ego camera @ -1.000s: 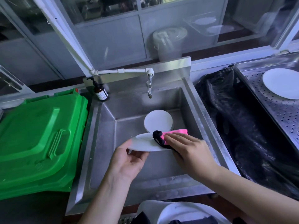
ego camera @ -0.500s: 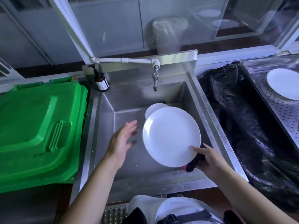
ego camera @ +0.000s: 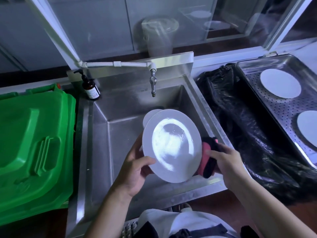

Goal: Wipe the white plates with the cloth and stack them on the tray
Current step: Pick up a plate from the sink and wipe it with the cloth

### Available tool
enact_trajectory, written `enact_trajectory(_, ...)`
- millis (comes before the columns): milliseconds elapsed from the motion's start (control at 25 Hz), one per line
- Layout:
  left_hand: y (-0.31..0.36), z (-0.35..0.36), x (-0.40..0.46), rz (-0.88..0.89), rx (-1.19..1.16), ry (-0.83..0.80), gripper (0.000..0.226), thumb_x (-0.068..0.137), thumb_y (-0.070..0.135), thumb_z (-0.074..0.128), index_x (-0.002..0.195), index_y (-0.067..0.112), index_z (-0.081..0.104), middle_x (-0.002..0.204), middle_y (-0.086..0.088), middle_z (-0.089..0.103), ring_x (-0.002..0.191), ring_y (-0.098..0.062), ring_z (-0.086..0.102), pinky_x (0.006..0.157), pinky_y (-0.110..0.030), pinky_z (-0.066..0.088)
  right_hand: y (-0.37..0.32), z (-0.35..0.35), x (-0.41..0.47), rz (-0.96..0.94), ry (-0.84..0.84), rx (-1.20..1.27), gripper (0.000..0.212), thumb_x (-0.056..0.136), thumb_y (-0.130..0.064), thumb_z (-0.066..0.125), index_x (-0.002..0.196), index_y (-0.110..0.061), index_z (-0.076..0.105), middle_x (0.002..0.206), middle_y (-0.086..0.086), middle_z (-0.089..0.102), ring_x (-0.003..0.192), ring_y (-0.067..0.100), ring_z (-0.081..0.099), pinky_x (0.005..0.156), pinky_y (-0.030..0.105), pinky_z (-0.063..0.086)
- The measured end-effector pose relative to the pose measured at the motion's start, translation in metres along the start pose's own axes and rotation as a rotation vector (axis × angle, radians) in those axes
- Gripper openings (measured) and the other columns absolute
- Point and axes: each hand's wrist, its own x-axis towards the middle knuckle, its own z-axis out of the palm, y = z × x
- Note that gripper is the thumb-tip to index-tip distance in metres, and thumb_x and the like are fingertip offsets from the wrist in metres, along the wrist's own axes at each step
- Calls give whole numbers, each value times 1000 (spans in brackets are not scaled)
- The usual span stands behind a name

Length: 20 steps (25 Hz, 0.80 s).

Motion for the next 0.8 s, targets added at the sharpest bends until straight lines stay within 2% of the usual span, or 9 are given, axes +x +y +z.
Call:
enact_trajectory(80, 1, 2, -1, 10, 45, -21, 83, 66, -2, 54, 136, 42, 59, 125, 0, 67, 108, -23, 60, 76, -38, 51, -9, -1, -5, -169, 87, -94, 25, 85, 7, 57, 91, -11, 73, 62, 8, 60, 49, 21, 52, 48, 32, 42)
enact_trajectory(160, 3, 6, -2, 32, 60, -65, 87, 66, -3, 53, 141, 40, 54, 130, -1, 64, 111, -24, 58, 76, -38, 52, -13, 9, -11, -268, 96, -184, 28, 87, 3, 57, 89, -18, 75, 58, 5, 58, 44, 17, 51, 41, 31, 42)
enact_trajectory(280, 4, 15, -2, 47, 74, -146, 91, 66, -5, 53, 143, 44, 52, 133, 2, 64, 112, -19, 59, 80, -35, 51, -13, 30, -16, -300, 109, -239, 28, 90, -10, 61, 76, -29, 75, 56, 6, 57, 51, 22, 53, 44, 49, 47)
enact_trajectory(320, 5, 18, -2, 39, 76, -166, 90, 66, -6, 52, 141, 45, 53, 129, 3, 66, 108, -17, 60, 77, -32, 51, -19, 37, -16, -319, 111, -211, 31, 91, -11, 61, 71, -30, 75, 54, 5, 56, 53, 22, 50, 46, 47, 45)
enact_trajectory(400, 5, 22, -2, 19, 68, -212, 89, 68, -7, 50, 141, 45, 53, 125, 1, 67, 104, -16, 62, 71, -30, 54, -41, 49, -17, -430, 78, -155, 31, 92, -9, 62, 69, -26, 74, 54, -5, 50, 53, 16, 44, 51, 33, 35)
enact_trajectory(480, 6, 27, -3, -6, 55, -249, 89, 70, -7, 49, 143, 45, 52, 123, -3, 67, 104, -20, 63, 70, -33, 55, -66, 62, -24, -610, -3, -187, 21, 91, -8, 66, 81, -22, 78, 70, -6, 59, 60, 14, 52, 58, 28, 38)
enact_trajectory(560, 10, 29, -2, -7, 37, -258, 90, 70, -6, 49, 144, 45, 51, 120, -7, 67, 102, -23, 62, 68, -35, 55, -77, 73, -35, -733, -117, -299, 13, 91, -13, 70, 95, -21, 80, 89, 0, 66, 77, 17, 63, 66, 30, 47)
enact_trajectory(680, 13, 26, 2, 19, 11, -270, 87, 75, -8, 53, 144, 44, 49, 124, -12, 66, 100, -27, 65, 71, -38, 56, -66, 75, -48, -783, -291, -426, 12, 90, -13, 70, 88, -21, 78, 85, 1, 66, 78, 18, 63, 71, 34, 48)
enact_trajectory(800, 8, 17, 4, 8, -84, -252, 61, 79, 1, 68, 131, 31, 59, 124, -18, 64, 100, -35, 66, 72, -42, 58, -47, 68, -61, -722, -497, -404, 25, 88, -12, 70, 81, -36, 74, 88, 0, 65, 78, 15, 64, 73, 28, 49)
